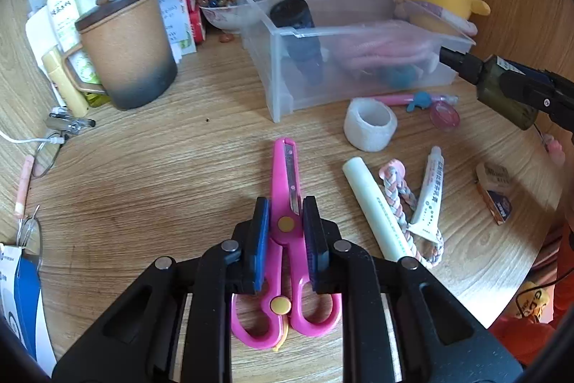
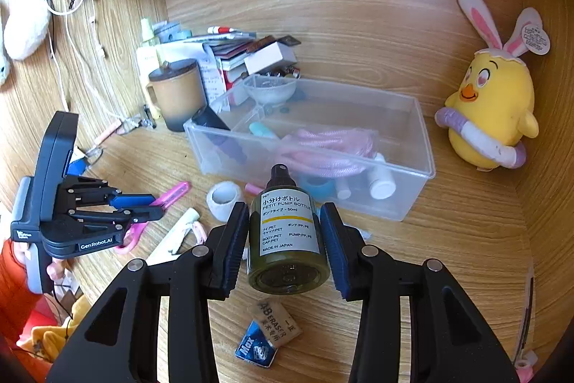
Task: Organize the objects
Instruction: 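Carry the pump bottle and scissors into the clear bin and open both grippers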
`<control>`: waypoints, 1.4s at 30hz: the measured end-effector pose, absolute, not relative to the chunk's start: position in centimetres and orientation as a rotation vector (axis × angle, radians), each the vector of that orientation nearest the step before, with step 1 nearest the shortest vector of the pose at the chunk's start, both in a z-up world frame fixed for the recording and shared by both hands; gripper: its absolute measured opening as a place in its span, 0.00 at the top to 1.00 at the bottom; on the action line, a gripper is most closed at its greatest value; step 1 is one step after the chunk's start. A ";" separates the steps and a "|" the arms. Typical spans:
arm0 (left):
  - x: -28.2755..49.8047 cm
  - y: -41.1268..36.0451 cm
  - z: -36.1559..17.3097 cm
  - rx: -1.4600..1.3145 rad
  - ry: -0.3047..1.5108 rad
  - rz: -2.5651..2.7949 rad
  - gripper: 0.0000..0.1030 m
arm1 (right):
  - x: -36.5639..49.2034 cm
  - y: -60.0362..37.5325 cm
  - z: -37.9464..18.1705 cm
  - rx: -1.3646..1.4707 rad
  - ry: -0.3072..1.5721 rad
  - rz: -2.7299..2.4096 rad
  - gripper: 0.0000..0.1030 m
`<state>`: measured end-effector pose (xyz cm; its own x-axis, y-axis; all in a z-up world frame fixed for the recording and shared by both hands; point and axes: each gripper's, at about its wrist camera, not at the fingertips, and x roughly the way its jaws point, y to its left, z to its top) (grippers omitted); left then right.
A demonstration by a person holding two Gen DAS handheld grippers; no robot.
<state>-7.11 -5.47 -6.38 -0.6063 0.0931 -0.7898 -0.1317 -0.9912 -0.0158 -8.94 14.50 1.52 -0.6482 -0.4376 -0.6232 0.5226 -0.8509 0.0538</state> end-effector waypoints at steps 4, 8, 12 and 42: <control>-6.4 -5.9 -4.7 -1.262 0.028 2.751 0.83 | -9.2 14.7 2.0 0.864 0.171 -2.460 0.63; -5.7 -6.3 -2.5 -1.170 0.007 2.784 0.83 | -9.6 14.9 2.6 0.846 0.152 -2.475 0.63; -5.8 -5.9 -0.4 -1.079 -0.006 2.808 0.83 | -10.3 15.1 3.3 0.827 0.115 -2.489 0.63; -17.1 -1.2 5.7 -0.956 -0.050 2.777 0.83 | -20.0 12.0 2.9 0.920 0.170 -2.465 0.63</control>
<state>-17.05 -1.18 5.65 -0.7696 0.2025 -0.6056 -0.1806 -0.9787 -0.0977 -20.04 12.01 2.94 -0.6470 -0.4102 -0.6428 0.4945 -0.8674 0.0557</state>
